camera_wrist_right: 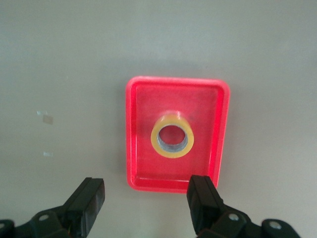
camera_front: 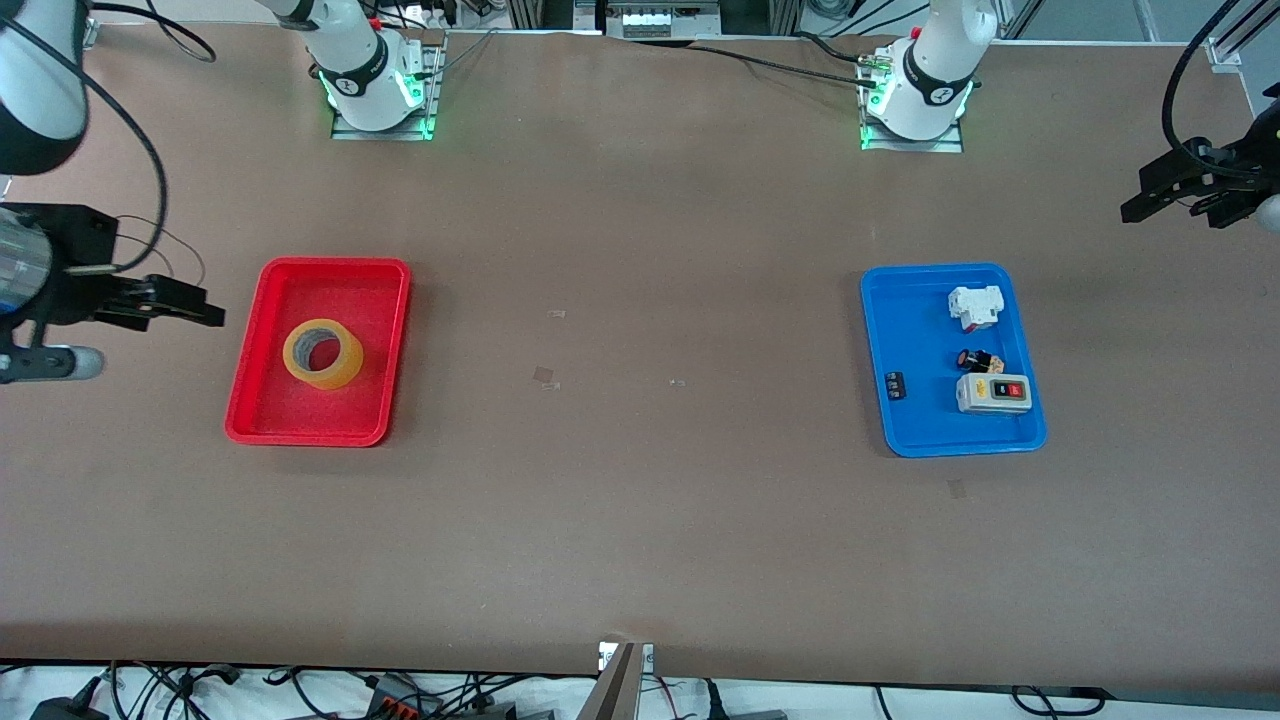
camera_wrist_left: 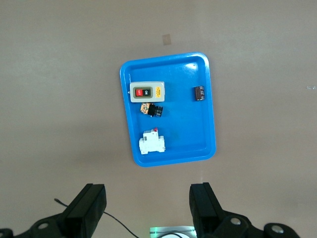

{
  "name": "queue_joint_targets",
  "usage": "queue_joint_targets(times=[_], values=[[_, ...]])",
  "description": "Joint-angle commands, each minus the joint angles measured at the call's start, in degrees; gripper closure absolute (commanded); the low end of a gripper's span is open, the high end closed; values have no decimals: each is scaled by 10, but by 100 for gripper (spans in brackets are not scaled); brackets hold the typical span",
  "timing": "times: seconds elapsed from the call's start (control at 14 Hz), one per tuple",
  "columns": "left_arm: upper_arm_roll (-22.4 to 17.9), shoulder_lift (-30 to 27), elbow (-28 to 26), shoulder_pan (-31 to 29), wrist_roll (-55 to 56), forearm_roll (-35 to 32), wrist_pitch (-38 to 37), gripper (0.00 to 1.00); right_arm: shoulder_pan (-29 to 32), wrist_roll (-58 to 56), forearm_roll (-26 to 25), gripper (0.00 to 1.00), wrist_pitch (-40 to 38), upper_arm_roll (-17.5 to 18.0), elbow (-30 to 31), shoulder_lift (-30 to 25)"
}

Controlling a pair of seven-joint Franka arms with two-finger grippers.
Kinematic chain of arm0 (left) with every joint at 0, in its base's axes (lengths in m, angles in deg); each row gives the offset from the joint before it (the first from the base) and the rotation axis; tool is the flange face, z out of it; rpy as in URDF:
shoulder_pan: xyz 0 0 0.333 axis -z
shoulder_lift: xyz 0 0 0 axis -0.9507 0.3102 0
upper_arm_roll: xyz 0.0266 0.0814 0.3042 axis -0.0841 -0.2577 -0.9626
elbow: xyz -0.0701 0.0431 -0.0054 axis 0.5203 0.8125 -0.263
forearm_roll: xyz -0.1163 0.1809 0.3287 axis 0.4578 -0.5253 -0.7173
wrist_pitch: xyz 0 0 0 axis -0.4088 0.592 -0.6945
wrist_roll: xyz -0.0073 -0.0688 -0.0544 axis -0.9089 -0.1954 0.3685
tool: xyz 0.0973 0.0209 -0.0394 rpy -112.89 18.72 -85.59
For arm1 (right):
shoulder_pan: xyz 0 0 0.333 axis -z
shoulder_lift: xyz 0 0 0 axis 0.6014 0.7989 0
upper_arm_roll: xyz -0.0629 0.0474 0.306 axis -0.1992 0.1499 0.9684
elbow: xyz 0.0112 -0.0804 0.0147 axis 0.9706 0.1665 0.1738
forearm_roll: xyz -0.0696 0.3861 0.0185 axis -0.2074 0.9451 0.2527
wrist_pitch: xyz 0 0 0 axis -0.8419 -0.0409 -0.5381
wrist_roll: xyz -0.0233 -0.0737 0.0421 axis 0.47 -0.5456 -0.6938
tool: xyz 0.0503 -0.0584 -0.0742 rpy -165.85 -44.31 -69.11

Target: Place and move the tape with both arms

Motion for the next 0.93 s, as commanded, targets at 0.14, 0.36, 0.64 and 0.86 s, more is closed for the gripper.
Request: queue_joint_targets(times=[0.14,0.36,0.64,0.86], values=[[4,-6,4,2,3,-15,-19,0,2,35,12,0,41,4,-28,13],[4,-7,5,2,3,-14,-20,0,76,35,9,0,72,90,-24,7],[4,-7,4,2,2,-14,-20,0,120,36,-24,0,81,147,7,-19],[4,-8,4,1,2,-14,-20,0,122,32,-45,0,123,147,95,-72]])
